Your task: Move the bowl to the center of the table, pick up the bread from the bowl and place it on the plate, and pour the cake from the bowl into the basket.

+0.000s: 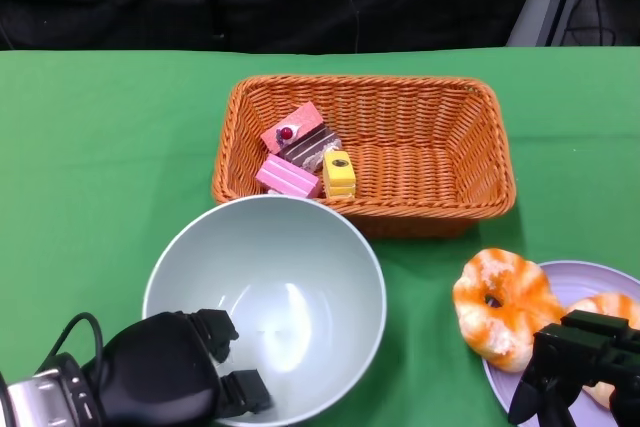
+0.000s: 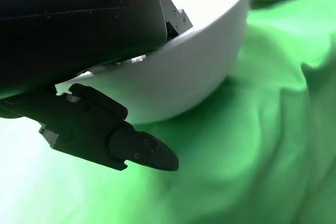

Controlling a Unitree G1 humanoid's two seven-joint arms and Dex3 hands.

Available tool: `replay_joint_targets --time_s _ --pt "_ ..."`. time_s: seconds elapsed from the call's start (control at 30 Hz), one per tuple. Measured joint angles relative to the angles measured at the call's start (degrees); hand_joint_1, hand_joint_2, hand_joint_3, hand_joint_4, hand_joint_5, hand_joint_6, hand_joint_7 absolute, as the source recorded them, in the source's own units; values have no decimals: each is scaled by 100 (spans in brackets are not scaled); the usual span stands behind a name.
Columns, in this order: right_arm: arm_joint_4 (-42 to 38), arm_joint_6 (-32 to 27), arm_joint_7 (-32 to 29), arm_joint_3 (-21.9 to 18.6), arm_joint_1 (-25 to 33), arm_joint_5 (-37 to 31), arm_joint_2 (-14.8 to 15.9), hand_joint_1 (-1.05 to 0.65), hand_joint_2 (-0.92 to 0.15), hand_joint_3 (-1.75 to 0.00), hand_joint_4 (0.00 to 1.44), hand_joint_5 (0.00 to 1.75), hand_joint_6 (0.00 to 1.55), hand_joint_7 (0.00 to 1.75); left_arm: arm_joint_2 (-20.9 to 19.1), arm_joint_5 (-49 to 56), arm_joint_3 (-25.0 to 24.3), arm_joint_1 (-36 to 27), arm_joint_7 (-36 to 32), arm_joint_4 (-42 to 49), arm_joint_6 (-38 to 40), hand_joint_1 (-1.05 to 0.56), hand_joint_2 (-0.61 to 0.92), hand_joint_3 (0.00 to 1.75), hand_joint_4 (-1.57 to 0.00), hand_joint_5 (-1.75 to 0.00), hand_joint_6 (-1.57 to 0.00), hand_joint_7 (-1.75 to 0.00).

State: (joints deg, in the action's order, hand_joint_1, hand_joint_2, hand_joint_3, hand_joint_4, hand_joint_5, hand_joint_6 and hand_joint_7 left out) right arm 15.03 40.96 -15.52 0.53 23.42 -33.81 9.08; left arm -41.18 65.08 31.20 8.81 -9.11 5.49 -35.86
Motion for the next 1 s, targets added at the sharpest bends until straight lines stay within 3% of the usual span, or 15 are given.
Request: replay_joint_targets --time_s 0.1,0.23,0.57,0.73,0.87,1.0 --pt "0 1 -3 0 -15 -14 2 2 -8 -175 100 167 95 145 -160 -391 -323 -395 859 -831 344 -76 92 20 -2 -17 -4 -3" --pt "-2 1 1 4 -34 -5 2 3 -8 -175 100 166 94 144 -290 -900 -846 -754 1452 -1688 614 -88 92 28 0 -1 0 0" --pt "-138 22 3 5 -159 60 5 2 -9 -175 100 166 95 145 -464 -1627 -1806 -1100 1572 -2226 319 -86 92 28 -7 -4 -5 -2" --pt "-185 26 133 26 -215 197 35 4 -8 -175 101 166 96 144 -424 -1989 -2200 -1163 1221 -2150 -155 -81 92 24 -24 -13 -22 -8" --pt "-216 34 302 62 -269 408 65 5 -7 -175 101 164 96 143 -219 -2662 -2389 -1239 916 -1877 -667 -72 92 29 -32 -17 -29 -8" --pt "-219 42 504 119 -301 642 113 7 -6 -175 102 160 97 140 280 -3649 -2422 -1425 790 -1490 -987 -59 92 31 -42 -22 -40 -9"
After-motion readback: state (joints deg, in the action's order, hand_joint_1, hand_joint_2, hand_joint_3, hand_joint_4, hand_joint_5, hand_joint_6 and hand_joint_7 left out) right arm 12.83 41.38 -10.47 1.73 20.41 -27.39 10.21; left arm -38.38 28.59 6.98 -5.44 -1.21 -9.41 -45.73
